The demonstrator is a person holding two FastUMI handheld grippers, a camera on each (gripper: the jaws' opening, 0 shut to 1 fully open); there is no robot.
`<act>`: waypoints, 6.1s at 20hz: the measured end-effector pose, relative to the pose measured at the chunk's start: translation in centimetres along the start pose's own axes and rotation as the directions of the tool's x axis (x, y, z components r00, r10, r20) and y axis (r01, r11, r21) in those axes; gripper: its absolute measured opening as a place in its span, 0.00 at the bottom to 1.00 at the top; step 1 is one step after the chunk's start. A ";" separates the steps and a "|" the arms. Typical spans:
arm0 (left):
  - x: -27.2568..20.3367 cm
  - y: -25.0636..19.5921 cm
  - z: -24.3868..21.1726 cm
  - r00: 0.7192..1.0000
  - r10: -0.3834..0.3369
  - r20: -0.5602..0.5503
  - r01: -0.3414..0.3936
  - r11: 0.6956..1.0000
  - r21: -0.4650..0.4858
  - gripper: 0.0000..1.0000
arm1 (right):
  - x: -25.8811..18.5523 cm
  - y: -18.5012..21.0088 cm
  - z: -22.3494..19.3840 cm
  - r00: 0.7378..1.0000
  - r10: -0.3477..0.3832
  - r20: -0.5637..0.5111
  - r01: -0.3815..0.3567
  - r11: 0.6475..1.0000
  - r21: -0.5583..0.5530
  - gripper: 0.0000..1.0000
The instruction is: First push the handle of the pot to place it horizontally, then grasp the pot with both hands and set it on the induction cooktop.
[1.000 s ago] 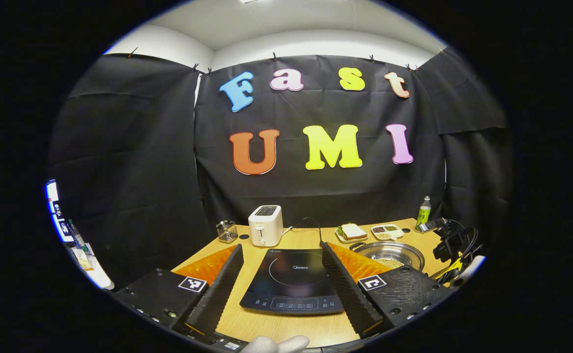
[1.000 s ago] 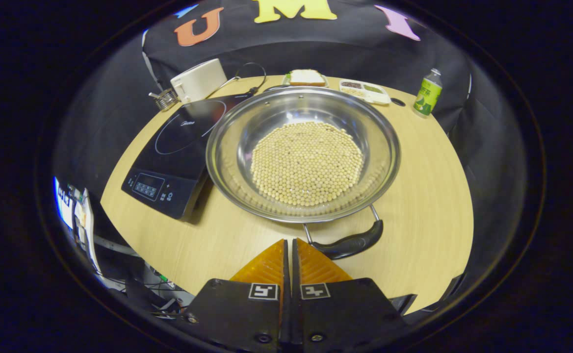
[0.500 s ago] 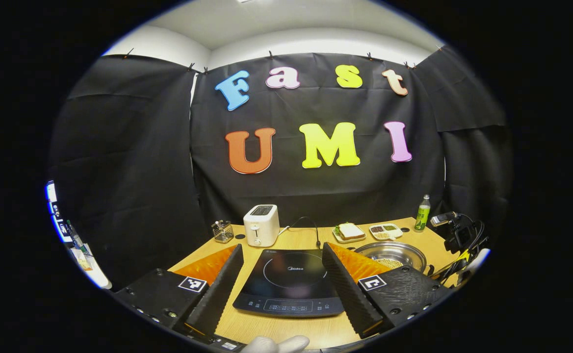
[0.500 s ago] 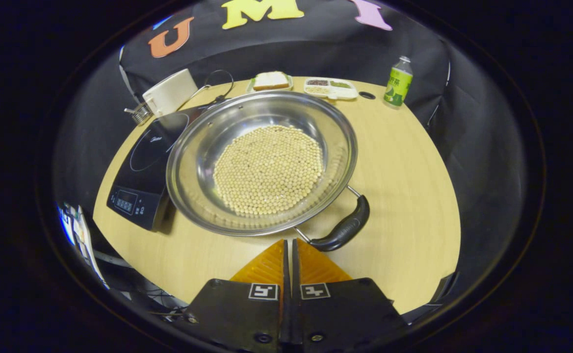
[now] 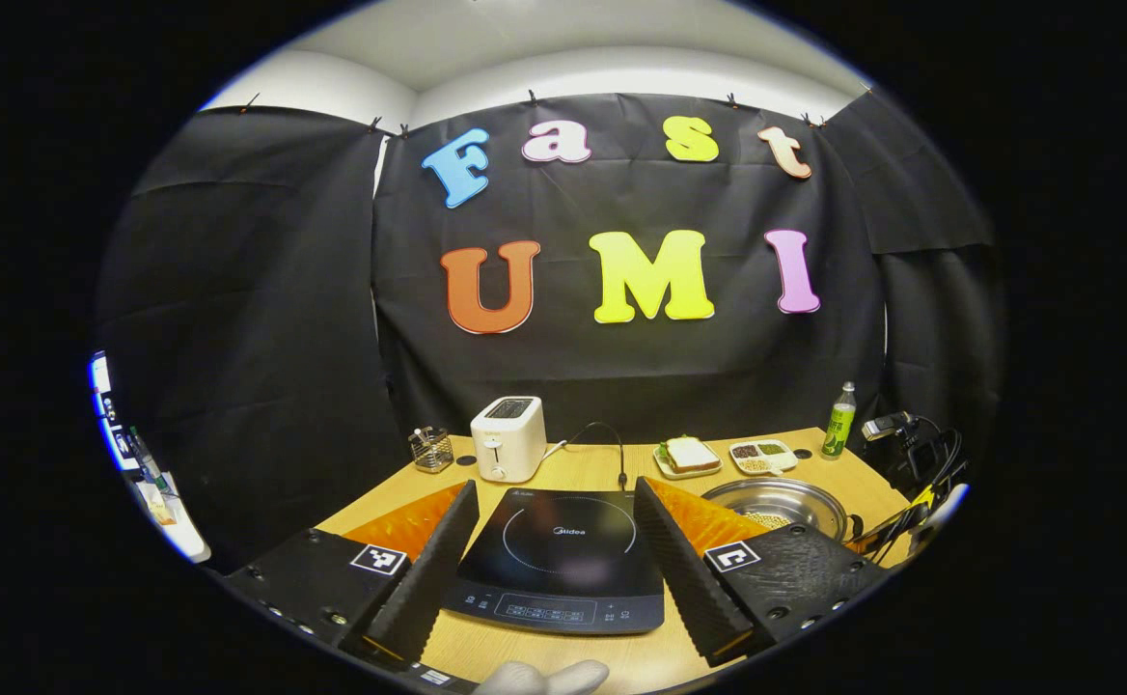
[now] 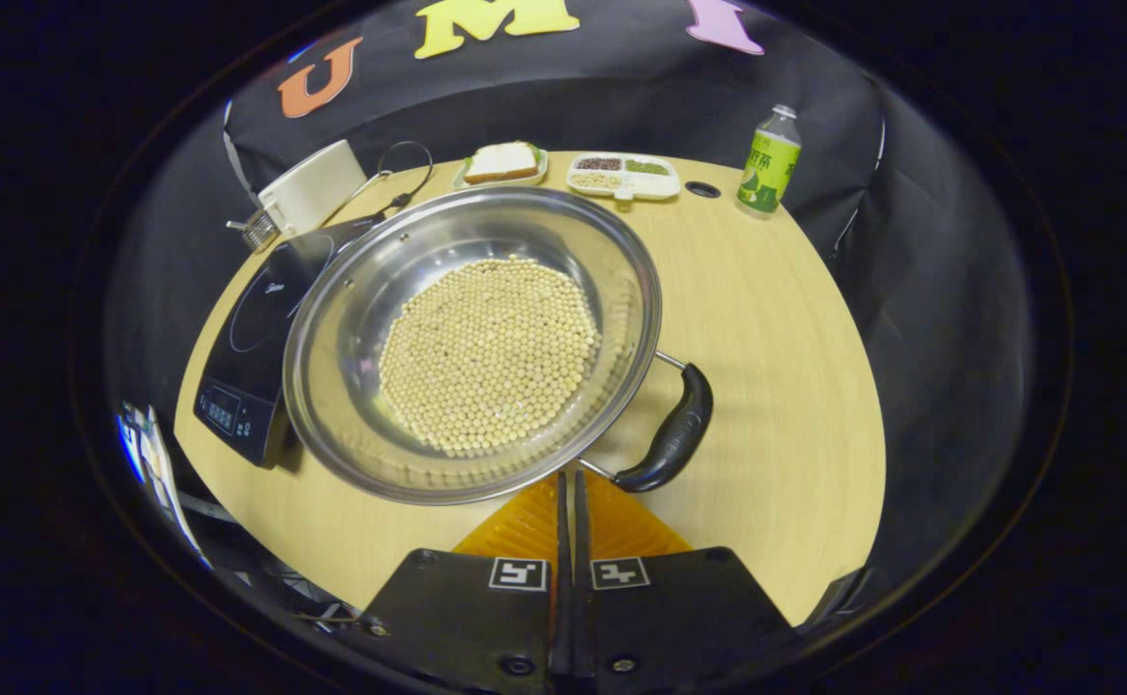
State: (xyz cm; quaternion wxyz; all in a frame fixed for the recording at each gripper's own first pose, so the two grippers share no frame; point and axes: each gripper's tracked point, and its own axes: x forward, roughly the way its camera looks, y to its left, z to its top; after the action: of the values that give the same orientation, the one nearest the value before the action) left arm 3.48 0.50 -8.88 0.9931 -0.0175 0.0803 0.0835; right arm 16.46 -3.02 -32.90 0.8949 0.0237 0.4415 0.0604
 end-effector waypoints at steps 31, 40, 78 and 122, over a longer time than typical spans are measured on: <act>1.7 -6.7 -1.7 0.996 -0.047 -0.075 0.046 0.999 -0.014 0.96 | -1.7 -9.4 4.0 0.989 -0.121 0.089 0.125 0.991 -0.044 0.00; -0.5 -7.6 -3.3 0.969 -0.230 -0.088 0.234 0.971 0.038 0.96 | -8.5 -6.2 -0.3 0.967 -0.118 0.228 0.106 0.992 0.061 1.00; 18.4 -18.4 -20.7 0.804 -0.128 -0.580 0.181 0.983 0.034 0.73 | 7.6 -7.7 9.7 0.999 0.040 0.009 -0.040 0.997 0.069 0.83; 20.1 9.7 -15.0 0.838 -0.080 -0.540 0.125 0.991 0.048 0.61 | 2.5 21.1 13.8 0.992 0.109 0.064 -0.117 0.984 0.133 0.61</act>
State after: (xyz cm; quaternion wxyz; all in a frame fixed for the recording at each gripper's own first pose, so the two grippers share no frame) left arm 19.08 12.59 -27.19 0.9339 -0.0042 0.3571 0.0186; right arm 27.03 18.36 -24.46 0.8984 0.1115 0.4172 0.0802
